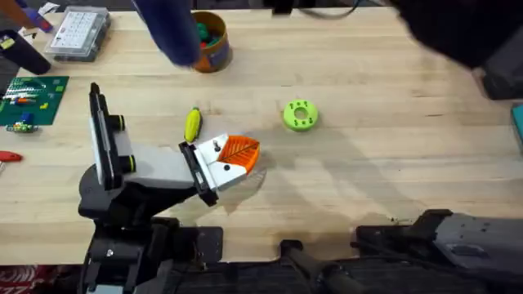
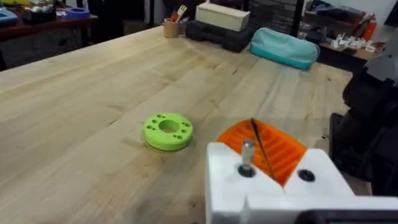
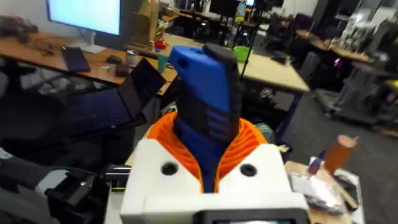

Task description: Pick up the gripper from the table and insert it into the empty holder that is missing its gripper. Then pick up a screw, insert it into the mounting hole, and use the screwdriver to tighten it. Finally, clean up the table by picking up the vegetable and placing it into the bucket.

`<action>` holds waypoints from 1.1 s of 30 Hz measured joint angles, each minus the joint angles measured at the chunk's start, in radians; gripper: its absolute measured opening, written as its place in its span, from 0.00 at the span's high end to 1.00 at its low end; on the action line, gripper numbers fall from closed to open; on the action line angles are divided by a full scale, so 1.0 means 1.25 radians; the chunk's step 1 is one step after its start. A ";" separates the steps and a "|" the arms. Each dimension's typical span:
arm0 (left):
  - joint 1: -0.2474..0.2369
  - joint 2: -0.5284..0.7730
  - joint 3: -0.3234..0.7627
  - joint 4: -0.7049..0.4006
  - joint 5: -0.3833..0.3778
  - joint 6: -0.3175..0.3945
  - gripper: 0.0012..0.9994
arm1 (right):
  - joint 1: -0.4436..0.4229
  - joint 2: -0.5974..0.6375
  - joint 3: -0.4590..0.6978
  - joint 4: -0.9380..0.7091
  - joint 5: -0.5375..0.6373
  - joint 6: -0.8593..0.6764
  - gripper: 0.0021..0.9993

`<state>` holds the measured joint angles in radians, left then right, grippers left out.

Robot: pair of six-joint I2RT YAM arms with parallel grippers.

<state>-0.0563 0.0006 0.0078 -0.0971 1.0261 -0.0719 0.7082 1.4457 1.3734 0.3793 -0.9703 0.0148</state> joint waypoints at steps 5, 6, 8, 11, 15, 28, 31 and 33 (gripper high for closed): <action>0.000 0.000 0.000 0.000 0.000 0.000 0.99 | 0.000 -0.015 0.015 -0.031 0.002 -0.059 0.93; 0.000 0.000 0.000 0.000 0.000 0.000 0.99 | 0.000 -0.014 0.015 -0.039 0.002 -0.066 0.93; 0.000 0.000 0.000 0.000 0.000 0.000 0.99 | 0.000 -0.011 0.015 -0.057 0.003 -0.082 0.93; 0.000 0.000 0.000 0.000 0.000 0.000 0.99 | 0.000 -0.010 0.015 -0.082 0.005 -0.106 0.93; 0.000 0.000 0.000 0.000 0.000 0.000 0.99 | 0.000 -0.010 0.015 -0.186 0.029 -0.168 0.93; 0.000 0.000 0.000 0.000 0.000 0.000 0.99 | -0.072 -0.013 0.034 -0.726 0.355 -0.463 0.93; 0.000 0.000 0.000 0.000 0.000 0.000 0.99 | -0.097 -0.013 0.064 -0.844 0.451 -0.534 0.93; 0.000 0.000 0.000 0.000 0.000 0.000 0.99 | -0.113 -0.016 0.083 -0.901 0.519 -0.576 0.93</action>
<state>-0.0563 0.0006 0.0078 -0.0971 1.0264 -0.0719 0.5672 1.4261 1.4776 -0.7466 -0.3216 -0.7048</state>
